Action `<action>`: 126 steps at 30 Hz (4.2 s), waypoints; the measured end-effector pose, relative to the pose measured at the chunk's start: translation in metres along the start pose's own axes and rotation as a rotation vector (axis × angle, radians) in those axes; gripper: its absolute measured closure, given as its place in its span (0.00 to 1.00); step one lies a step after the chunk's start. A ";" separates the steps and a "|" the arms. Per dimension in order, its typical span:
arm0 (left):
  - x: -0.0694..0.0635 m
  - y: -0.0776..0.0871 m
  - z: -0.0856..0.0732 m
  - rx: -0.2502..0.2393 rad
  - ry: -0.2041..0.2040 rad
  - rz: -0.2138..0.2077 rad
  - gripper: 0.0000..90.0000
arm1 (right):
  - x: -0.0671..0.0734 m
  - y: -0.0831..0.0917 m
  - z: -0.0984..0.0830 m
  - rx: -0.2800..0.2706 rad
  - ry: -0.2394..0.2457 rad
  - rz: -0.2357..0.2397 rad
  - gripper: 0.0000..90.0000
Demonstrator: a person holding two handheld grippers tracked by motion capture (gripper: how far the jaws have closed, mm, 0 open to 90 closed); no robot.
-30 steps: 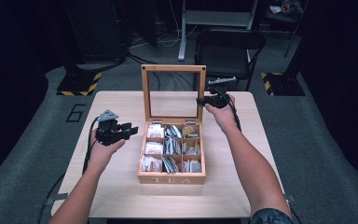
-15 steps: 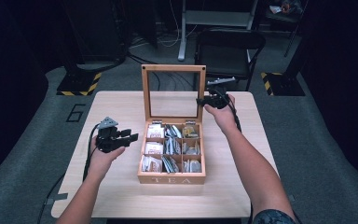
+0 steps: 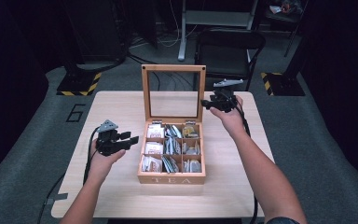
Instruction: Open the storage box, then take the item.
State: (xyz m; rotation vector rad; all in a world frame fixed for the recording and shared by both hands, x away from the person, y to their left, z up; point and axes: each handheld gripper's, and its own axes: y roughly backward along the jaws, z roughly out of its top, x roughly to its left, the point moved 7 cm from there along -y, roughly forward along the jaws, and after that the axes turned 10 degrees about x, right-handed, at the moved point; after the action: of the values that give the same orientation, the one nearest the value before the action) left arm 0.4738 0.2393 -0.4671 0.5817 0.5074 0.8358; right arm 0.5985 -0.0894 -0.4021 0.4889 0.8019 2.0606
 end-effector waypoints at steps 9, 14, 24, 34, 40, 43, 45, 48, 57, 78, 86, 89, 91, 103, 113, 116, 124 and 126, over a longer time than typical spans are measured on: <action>0.009 0.007 -0.007 -0.007 0.020 0.027 0.55 | 0.019 0.025 -0.020 -0.026 0.033 0.018 0.47; 0.012 0.010 -0.011 -0.006 0.033 0.024 0.54 | 0.024 0.028 -0.035 -0.002 0.040 0.023 0.47; 0.012 0.010 -0.014 -0.005 0.035 0.023 0.53 | 0.046 0.043 -0.073 -0.027 0.074 0.043 0.50; 0.013 0.006 -0.015 0.008 0.029 0.024 0.52 | 0.068 0.044 -0.106 -0.029 0.063 0.065 0.50; 0.012 0.004 -0.016 0.010 0.027 0.016 0.52 | 0.074 0.041 -0.119 -0.035 0.063 0.068 0.46; 0.013 0.005 -0.017 0.011 0.032 0.021 0.52 | 0.075 0.042 -0.120 -0.041 0.054 0.073 0.45; 0.014 0.005 -0.016 0.004 0.026 0.020 0.52 | 0.081 0.040 -0.120 -0.033 0.065 0.087 0.44; 0.014 0.003 -0.017 0.016 0.015 0.023 0.52 | 0.087 0.037 -0.121 -0.026 0.088 0.089 0.44; 0.009 0.002 -0.020 0.035 -0.023 0.027 0.52 | 0.095 0.028 -0.124 -0.005 0.101 0.100 0.44; 0.012 0.005 -0.019 0.018 -0.001 0.019 0.52 | 0.133 0.011 -0.129 0.063 0.168 0.183 0.64; 0.013 0.008 -0.020 0.018 0.006 0.019 0.51 | 0.165 0.005 -0.127 0.068 0.218 0.237 0.66; 0.013 0.007 -0.021 0.023 0.001 0.019 0.51 | 0.177 0.006 -0.126 0.062 0.232 0.259 0.65; 0.013 0.007 -0.021 0.021 0.002 0.019 0.51 | 0.179 0.007 -0.125 0.060 0.236 0.262 0.65; 0.012 0.004 -0.019 0.019 0.005 0.011 0.51 | 0.181 0.004 -0.135 0.097 0.249 0.239 0.70; 0.013 0.004 -0.018 0.014 0.005 0.013 0.51 | 0.176 0.000 -0.137 0.111 0.223 0.235 0.81; 0.011 0.002 -0.018 0.023 0.001 0.010 0.51 | 0.179 -0.002 -0.143 0.133 0.244 0.220 0.81; 0.013 0.007 -0.020 0.016 0.010 0.018 0.51 | 0.179 -0.010 -0.143 0.142 0.238 0.225 0.86; 0.013 0.008 -0.020 0.017 0.014 0.019 0.51 | 0.180 -0.012 -0.143 0.145 0.237 0.229 0.86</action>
State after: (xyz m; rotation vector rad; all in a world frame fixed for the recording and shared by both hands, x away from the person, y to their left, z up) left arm 0.4645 0.2594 -0.4790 0.5973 0.5226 0.8544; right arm 0.4193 0.0124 -0.5046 0.4377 1.0840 2.3121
